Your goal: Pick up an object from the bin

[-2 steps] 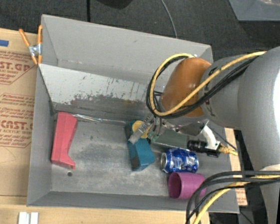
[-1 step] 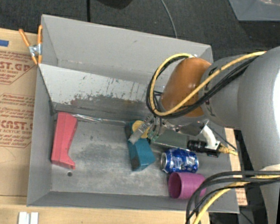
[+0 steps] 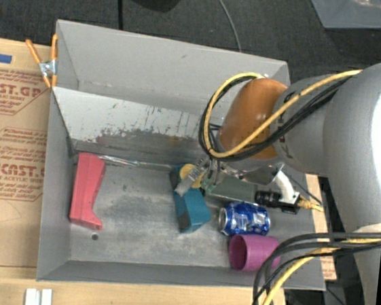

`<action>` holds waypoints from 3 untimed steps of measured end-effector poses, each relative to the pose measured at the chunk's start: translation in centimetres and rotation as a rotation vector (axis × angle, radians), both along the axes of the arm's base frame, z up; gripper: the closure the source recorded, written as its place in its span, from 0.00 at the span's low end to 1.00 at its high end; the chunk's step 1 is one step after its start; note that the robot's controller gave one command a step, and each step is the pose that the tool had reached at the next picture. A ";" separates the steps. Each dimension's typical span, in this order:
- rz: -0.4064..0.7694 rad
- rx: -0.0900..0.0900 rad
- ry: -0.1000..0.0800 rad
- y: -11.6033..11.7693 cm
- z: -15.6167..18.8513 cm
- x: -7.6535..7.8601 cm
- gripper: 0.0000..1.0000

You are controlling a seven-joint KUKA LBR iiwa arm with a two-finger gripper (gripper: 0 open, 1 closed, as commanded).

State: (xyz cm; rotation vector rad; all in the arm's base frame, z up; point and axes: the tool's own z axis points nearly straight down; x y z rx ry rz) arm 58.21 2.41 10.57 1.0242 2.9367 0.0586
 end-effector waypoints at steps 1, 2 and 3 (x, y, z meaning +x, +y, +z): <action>0.000 0.000 0.000 0.0 0.0 0.0 1.00; 0.206 0.001 -0.068 0.4 -0.6 -0.9 1.00; 0.205 0.001 -0.069 0.4 -0.6 -0.9 1.00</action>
Offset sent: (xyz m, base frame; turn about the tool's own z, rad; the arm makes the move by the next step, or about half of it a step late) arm -0.0302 -0.0039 -0.0357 -0.2041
